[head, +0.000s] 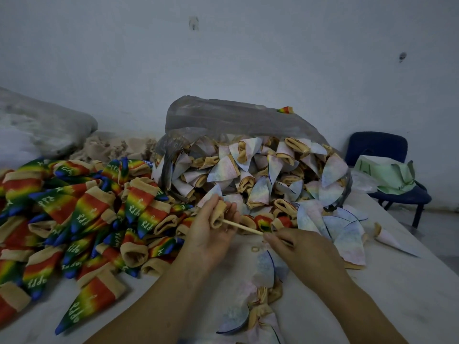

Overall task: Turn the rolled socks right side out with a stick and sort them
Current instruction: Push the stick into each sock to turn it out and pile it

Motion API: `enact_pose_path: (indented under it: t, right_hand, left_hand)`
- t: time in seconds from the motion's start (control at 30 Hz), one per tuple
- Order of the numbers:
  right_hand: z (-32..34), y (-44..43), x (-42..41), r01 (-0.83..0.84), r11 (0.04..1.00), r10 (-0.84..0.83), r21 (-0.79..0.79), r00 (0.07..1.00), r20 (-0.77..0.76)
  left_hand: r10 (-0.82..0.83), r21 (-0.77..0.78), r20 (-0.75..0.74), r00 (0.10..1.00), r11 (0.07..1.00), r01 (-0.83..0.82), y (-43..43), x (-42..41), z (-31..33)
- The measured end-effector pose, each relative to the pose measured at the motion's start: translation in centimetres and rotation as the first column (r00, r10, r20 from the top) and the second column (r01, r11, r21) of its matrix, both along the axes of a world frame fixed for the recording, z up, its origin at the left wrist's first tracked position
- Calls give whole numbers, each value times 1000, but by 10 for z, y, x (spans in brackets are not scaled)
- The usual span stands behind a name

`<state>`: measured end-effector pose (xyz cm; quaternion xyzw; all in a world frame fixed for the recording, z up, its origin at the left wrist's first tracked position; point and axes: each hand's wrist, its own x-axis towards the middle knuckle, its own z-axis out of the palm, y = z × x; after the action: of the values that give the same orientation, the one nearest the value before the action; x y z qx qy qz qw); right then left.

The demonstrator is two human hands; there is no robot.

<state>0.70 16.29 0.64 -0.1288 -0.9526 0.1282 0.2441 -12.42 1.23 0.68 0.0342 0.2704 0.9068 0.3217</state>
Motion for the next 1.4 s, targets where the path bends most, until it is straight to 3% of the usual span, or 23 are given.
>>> enact_pose_path:
  t: [0.13,0.4,0.53,0.7,0.87,1.03,1.3,1.4]
  right_hand:
    - [6,4,-3,24,999,-23,35,1000,-15]
    - [-13,24,18,105,994,-103,43,994,-37]
    - [-24,25,15,107,994,-105,19,993,-56]
    - [-26,20,7,152,987,-151,58,988,-23]
    - [-28,14,4,133,991,-132,-17,991,6]
    - [-27,11,5,105,994,-105,-14,994,-7]
    - [-24,1,3,153,988,-153,12,987,45]
    - [-24,-1,2,135,988,-137,-74,991,-14]
  left_hand:
    - [-13,-110,-103,995,994,2,21,4,11]
    - [-28,-105,-49,998,994,23,61,12,2]
    - [-27,-168,-133,991,986,4,65,9,-11]
    - [105,-167,-267,958,974,-153,70,3,-21]
    - [179,-130,-334,925,964,-233,70,2,-23]
    - [226,-140,-312,923,950,-281,69,1,-17]
    - [125,-196,-214,969,966,-168,75,6,-14]
    - [90,-215,-267,959,965,-151,77,5,-13]
